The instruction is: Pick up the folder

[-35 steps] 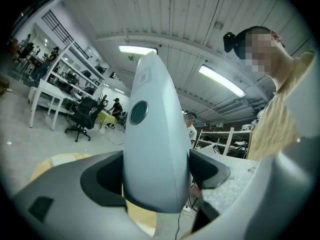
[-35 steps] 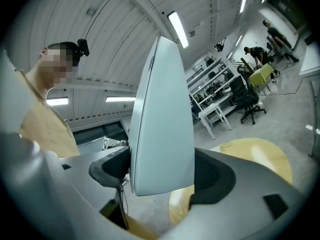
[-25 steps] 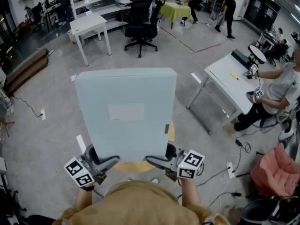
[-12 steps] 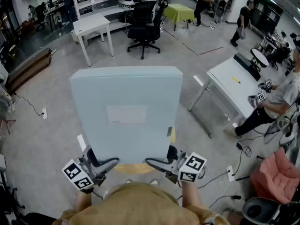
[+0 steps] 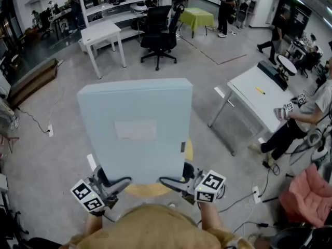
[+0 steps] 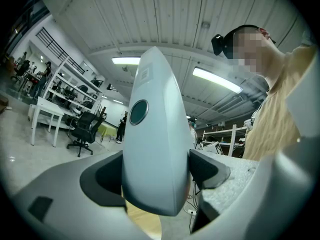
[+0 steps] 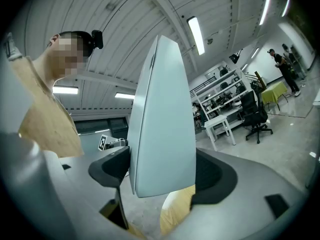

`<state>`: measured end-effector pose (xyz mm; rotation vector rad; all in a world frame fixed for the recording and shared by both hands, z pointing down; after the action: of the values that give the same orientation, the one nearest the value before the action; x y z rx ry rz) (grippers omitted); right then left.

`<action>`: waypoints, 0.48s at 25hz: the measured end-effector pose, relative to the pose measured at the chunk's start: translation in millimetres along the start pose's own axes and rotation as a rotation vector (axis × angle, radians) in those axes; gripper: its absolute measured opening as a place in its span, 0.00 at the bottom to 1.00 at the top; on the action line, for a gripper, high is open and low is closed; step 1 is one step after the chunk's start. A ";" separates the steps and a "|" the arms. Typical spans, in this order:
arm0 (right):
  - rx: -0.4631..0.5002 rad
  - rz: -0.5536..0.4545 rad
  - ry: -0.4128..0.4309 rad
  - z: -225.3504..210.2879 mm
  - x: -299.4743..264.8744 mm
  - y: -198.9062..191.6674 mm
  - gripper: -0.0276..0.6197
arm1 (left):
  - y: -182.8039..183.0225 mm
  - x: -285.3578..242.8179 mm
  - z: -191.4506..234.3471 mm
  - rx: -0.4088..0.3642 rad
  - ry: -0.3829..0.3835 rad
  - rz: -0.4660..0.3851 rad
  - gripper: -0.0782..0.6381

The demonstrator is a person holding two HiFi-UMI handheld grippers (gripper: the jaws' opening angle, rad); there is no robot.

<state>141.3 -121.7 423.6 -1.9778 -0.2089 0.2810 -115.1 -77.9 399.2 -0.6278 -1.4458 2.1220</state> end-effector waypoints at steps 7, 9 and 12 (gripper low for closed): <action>0.002 -0.013 -0.008 0.9 2.9 0.5 0.59 | 2.5 -2.7 -1.4 -0.002 -0.006 0.009 0.65; 0.000 -0.024 -0.008 5.2 6.0 -1.9 0.59 | 0.6 -0.5 -6.5 0.005 -0.005 0.011 0.65; -0.010 -0.044 -0.007 9.4 8.1 -6.1 0.59 | -0.8 2.5 -11.5 0.007 -0.001 0.013 0.65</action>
<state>146.3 -108.7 424.7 -1.9796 -0.2578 0.2588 -109.7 -67.9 395.9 -0.6347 -1.4380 2.1367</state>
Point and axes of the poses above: the fingertips, and each gripper's own axes: x backward along the fingers, z to its left, y out of its top, the point moved 7 cm from there along x, backward along the fingers, and after that the axes turned 6 degrees about z, right-handed, at the moved point
